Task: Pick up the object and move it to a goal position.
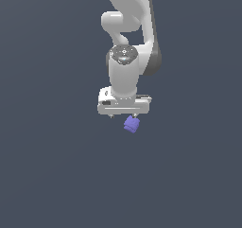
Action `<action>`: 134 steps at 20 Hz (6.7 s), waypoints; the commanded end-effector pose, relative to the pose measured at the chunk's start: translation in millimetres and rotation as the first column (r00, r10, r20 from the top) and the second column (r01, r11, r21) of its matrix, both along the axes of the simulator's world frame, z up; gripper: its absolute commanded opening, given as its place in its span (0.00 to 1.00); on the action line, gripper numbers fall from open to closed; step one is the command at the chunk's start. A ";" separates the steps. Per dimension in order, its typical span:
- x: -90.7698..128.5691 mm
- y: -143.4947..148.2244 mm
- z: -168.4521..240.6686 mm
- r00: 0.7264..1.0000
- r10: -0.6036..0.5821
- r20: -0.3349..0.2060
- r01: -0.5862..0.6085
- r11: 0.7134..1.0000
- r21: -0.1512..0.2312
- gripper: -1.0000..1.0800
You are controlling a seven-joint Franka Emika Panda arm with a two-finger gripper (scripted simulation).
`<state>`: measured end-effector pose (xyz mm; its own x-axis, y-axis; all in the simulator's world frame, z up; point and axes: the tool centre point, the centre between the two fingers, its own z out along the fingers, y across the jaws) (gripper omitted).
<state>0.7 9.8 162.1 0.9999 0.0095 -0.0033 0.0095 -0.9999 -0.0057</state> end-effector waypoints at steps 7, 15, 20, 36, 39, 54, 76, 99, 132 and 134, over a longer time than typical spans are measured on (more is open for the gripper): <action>3.4 -8.2 -2.1 1.000 0.011 0.009 -0.011 1.000 -0.003 0.96; 5.7 -13.7 -2.3 1.000 0.024 0.015 -0.024 1.000 -0.005 0.96; 4.0 -10.2 -5.7 1.000 -0.002 0.014 0.002 1.000 -0.004 0.96; -15.6 22.4 -40.3 0.964 -0.266 0.007 0.266 0.964 -0.001 0.96; -21.1 29.8 -48.4 0.944 -0.329 0.006 0.329 0.944 -0.002 0.96; -37.5 48.8 -70.0 0.869 -0.495 0.003 0.495 0.869 -0.006 0.96; -38.2 49.4 -120.7 0.866 -0.499 0.003 0.499 0.866 -0.006 0.96; -23.8 43.2 -80.6 0.867 -0.499 0.005 0.499 0.867 -0.004 0.00; 80.4 -2.1 186.0 0.866 -0.499 0.004 0.499 0.866 -0.006 0.00; 84.9 -3.7 196.0 0.866 -0.499 0.004 0.499 0.866 -0.006 0.00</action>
